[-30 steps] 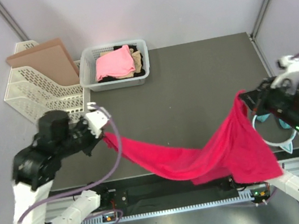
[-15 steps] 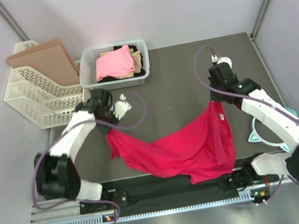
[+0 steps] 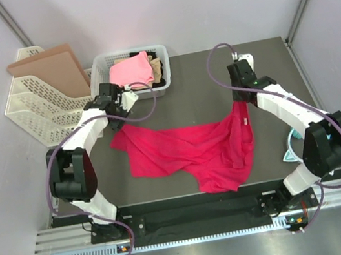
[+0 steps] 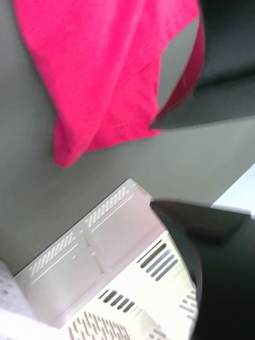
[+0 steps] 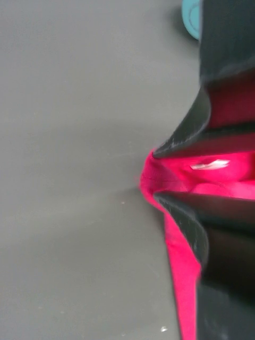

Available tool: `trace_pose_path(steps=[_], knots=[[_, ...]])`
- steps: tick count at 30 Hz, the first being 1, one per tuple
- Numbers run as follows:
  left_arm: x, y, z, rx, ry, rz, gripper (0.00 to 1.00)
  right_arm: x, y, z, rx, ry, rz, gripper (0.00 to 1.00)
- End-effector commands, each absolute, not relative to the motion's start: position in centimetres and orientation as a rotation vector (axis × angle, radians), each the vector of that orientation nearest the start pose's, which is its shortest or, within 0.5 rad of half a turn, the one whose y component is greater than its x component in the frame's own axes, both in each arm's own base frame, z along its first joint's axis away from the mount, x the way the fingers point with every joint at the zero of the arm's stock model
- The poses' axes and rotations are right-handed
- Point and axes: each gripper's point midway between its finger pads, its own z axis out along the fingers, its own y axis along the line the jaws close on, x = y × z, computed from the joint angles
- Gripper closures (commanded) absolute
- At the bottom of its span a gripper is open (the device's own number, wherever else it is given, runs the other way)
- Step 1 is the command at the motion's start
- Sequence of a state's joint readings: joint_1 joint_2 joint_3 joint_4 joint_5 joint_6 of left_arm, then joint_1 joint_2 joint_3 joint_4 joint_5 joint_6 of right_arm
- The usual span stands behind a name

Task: Fold and stack the t-shirts
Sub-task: Flatten out the tshirt

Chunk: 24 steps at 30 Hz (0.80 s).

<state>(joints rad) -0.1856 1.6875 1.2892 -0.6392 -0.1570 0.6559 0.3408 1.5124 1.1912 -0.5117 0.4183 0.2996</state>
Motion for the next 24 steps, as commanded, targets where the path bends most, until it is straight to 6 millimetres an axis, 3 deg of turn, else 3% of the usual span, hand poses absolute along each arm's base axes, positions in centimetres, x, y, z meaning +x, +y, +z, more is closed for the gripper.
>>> trace_pose_path(steps=[1,3,4,6,7,8,9,10,12,14,17,24], knots=[[36.0,-3.5,15.4,1.047,2.337,0.255,0.36,40.6,6.5,17.5,0.181,2.237,-0.218,0.46],[32.8,-4.7,17.5,1.126,2.276,0.193,0.35,40.6,6.0,18.2,0.199,2.222,-0.245,0.44],[30.9,-6.2,16.6,1.195,2.256,0.082,0.35,40.4,5.8,18.5,0.205,2.22,-0.262,0.43],[28.2,-7.5,17.0,1.313,2.172,0.068,0.37,40.2,5.1,19.8,0.24,2.19,-0.278,0.39],[26.3,-7.5,15.1,1.384,2.2,0.059,0.38,39.8,5.0,19.9,0.241,2.198,-0.282,0.38],[25.3,-8.1,14.4,1.464,2.174,0.099,0.39,39.6,5.3,20.4,0.247,2.198,-0.253,0.4],[24.5,-8.4,13.9,1.504,2.152,0.107,0.4,39.0,5.5,21.1,0.247,2.192,-0.215,0.44],[23.6,-8.0,12.3,1.548,2.173,0.14,0.41,38.3,5.9,20.9,0.253,2.209,-0.176,0.55],[22.5,-8.5,10.5,1.621,2.158,0.171,0.41,36.4,7.3,20.5,0.22,2.241,-0.051,0.58],[22.7,-9.2,9.5,1.639,2.145,0.172,0.41,34.6,8.8,19.6,0.195,2.281,0.048,0.51],[23.3,-9.5,7.9,1.636,2.179,0.174,0.42,30.5,9.9,17.4,0.171,2.327,0.141,0.55],[25.0,-10.5,5.9,1.614,2.25,0.177,0.44,25.2,12.1,13.1,0.133,2.429,0.277,0.54]])
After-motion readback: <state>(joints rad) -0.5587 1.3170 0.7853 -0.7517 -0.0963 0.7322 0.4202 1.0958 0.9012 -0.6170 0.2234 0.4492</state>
